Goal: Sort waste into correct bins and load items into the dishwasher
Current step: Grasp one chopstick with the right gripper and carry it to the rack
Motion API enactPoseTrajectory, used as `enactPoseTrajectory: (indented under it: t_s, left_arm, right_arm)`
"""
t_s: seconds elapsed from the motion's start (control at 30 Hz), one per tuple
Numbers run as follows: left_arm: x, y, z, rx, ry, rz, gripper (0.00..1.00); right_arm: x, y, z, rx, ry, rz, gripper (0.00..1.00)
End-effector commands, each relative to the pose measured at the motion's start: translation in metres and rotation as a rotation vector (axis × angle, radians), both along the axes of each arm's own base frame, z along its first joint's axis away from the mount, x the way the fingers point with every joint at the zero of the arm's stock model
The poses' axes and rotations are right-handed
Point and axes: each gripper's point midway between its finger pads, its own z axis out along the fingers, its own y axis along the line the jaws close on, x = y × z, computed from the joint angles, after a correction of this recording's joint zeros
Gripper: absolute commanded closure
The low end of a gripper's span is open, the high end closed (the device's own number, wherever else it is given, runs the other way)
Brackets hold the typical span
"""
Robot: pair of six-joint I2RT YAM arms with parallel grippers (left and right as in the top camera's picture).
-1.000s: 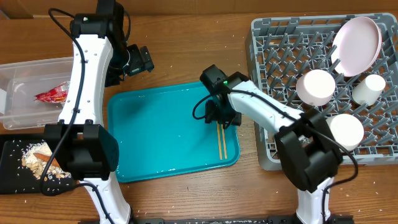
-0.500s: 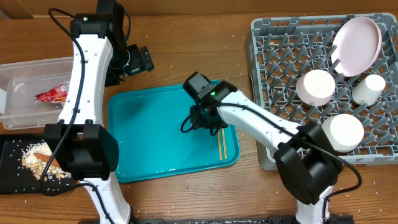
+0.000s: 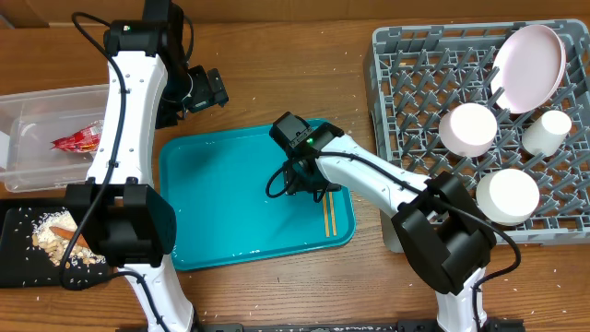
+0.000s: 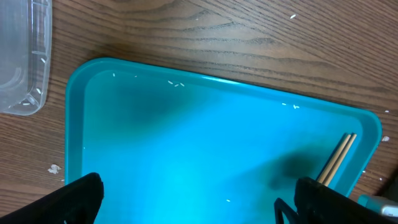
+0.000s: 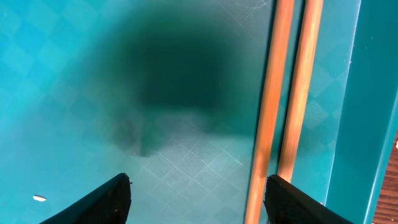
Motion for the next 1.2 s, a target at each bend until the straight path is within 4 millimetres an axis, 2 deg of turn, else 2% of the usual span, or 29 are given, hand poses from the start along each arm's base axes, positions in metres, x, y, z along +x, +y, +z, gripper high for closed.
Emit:
enactPoseTrajectory:
  t_s: [0.0,0.5,0.77,0.83,0.9,0.97,1.07,1.17]
  left_arm:
    - [-0.002,-0.004,0.002,-0.009,-0.002,0.006,0.0]
    - [-0.002,-0.004,0.002,-0.009,-0.002,0.006,0.0]
    - [-0.002,-0.004,0.002,-0.009,-0.002,0.006,0.0]
    - [-0.002,-0.004,0.002,-0.009,-0.002,0.006,0.0]
    - [-0.002,-0.004,0.002,-0.009,-0.002,0.006,0.0]
    - [-0.002,-0.004,0.002,-0.009,-0.002,0.006,0.0]
    - [-0.002,-0.004,0.002,-0.009,-0.002,0.006,0.0]
    - [-0.002,-0.004,0.002,-0.009,-0.002,0.006,0.0]
  right_arm:
    - [0.005,-0.006,-0.007,-0.037,-0.017,0.008,0.29]
    - [0.007,-0.004,-0.013,-0.034,-0.018,0.008,0.3]
    - [0.004,-0.005,-0.029,-0.048,0.011,0.008,0.31]
    - [0.004,-0.005,-0.029,-0.05,0.012,0.009,0.36]
    - [0.004,-0.005,-0.028,-0.05,0.013,0.008,0.47]
    - [0.003,-0.006,-0.028,-0.053,0.017,0.008,0.62]
    - [0.003,-0.006,-0.023,-0.058,0.023,0.004,0.96]
    - [0.005,-0.004,-0.009,-0.058,0.024,-0.018,0.96]
